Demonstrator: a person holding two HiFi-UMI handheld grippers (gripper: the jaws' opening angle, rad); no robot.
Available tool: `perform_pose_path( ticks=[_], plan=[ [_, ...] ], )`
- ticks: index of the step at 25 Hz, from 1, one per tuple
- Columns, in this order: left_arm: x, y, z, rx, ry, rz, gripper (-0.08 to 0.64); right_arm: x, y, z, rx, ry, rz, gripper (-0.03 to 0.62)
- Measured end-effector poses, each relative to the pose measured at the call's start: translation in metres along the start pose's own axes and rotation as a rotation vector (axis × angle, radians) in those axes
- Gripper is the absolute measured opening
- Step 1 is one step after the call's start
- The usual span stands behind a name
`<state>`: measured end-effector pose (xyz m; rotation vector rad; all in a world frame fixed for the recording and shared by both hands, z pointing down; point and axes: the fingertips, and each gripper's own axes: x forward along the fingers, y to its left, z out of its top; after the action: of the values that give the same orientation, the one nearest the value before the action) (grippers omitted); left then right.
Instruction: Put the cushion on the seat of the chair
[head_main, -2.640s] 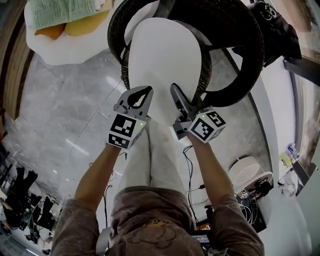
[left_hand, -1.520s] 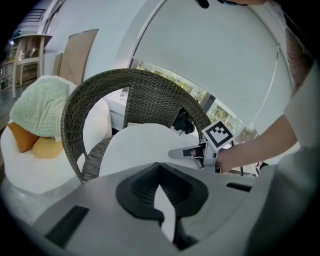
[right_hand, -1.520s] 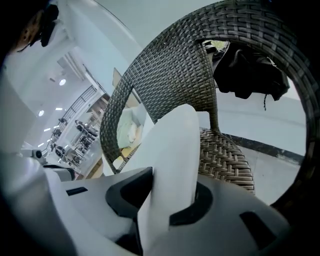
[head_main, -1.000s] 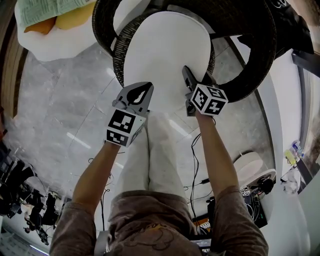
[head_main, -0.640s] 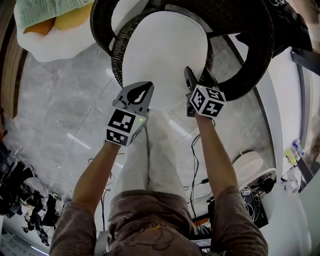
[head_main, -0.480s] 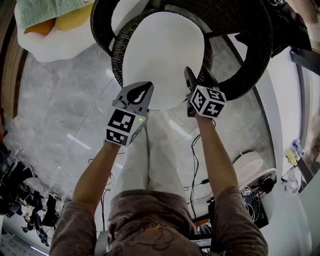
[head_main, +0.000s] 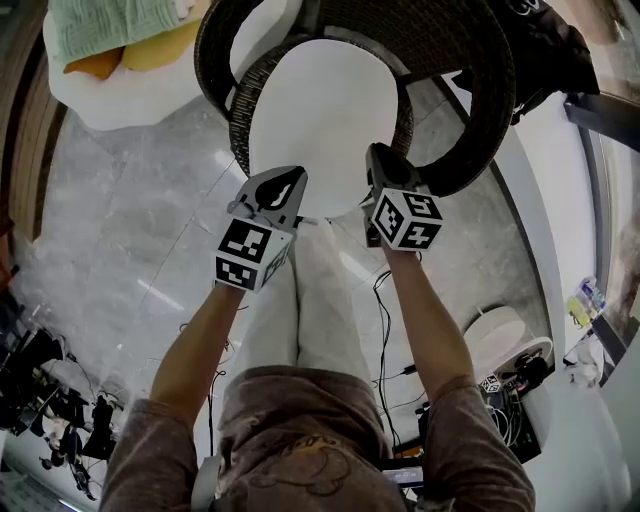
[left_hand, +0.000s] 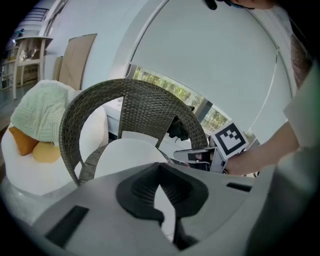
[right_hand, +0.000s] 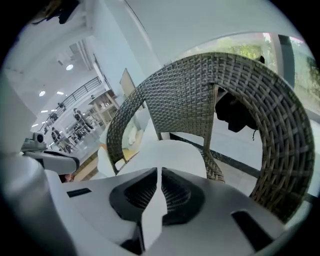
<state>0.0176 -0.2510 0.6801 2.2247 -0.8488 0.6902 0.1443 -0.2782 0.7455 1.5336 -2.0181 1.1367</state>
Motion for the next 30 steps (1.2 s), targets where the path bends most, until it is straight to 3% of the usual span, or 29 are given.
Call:
perform_pose_path(
  ticks=[2,14,19,25,30],
  plan=[
    [-0.009,-0.004,0.010,-0.004,-0.009,0.005,0.005,-0.013,0.011,0.007,-0.020,0.001,0.011,0.020],
    [-0.101,-0.065,0.102,-0.021,-0.114,0.017,0.005,-0.147,0.105,0.097,-0.120,-0.060,0.185,0.020],
    [-0.148,-0.099,0.137,0.038,-0.186,0.051,0.005,-0.207,0.147,0.123,-0.186,-0.114,0.283,0.019],
    [-0.198,-0.130,0.142,0.048,-0.254,0.089,0.005,-0.261,0.177,0.120,-0.199,-0.150,0.301,0.019],
    [-0.235,-0.145,0.127,0.056,-0.283,0.075,0.005,-0.297,0.211,0.109,-0.226,-0.195,0.315,0.018]
  ],
)
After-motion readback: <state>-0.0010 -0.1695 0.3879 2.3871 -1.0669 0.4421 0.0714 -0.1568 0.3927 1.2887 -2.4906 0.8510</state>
